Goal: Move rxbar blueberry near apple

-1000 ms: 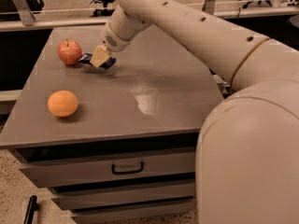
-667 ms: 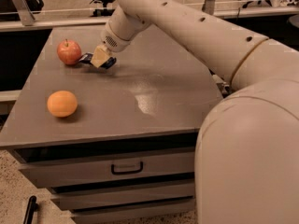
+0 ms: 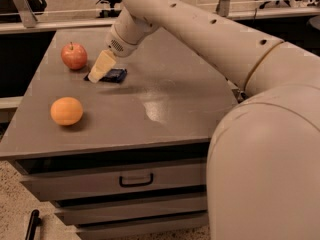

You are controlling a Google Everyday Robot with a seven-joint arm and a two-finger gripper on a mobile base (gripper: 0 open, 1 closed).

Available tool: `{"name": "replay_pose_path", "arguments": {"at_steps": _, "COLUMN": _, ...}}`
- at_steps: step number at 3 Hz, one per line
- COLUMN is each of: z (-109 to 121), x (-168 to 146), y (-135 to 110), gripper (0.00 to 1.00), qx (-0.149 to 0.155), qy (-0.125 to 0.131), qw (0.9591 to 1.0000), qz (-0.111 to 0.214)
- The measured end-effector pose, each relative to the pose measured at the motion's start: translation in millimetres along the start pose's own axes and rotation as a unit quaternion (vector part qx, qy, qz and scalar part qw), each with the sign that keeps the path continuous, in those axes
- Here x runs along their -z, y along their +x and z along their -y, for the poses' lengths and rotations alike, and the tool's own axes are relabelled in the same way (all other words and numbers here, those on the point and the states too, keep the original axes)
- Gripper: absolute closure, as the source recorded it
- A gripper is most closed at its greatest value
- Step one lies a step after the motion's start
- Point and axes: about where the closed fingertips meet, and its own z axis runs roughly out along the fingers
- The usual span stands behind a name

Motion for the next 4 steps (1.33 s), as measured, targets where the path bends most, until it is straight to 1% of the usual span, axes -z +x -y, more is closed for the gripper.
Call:
{"name": "replay_pose_path", "arguments": {"at_steps": 1, "z": 0.9, "x": -0.9, "y": 0.9, "gripper": 0.00, "qx": 0.002, "qy": -0.016, "qw": 0.9999, "qz": 0.004}}
{"name": "replay_pose_path", "arguments": {"at_steps": 2, "z": 15.3, "x": 5.9, "y": 21.7, "gripper": 0.00, "qx": -0.011, "qy": -0.042, "qw": 0.9989, "qz": 0.018}}
{"name": "replay_pose_path", "arguments": {"at_steps": 3, "z": 37.1, "x": 24.5, "y": 48.4, "gripper": 0.00, "qx": -0.023, "qy": -0.071, "qw": 0.9953, "qz": 0.063}}
{"name": "replay_pose_path", "arguments": {"at_steps": 4, "z": 37.0, "x": 24.4, "y": 48.4, "gripper": 0.00, "qx": -0.023, "qy": -0.071, "qw": 0.9953, "qz": 0.063}}
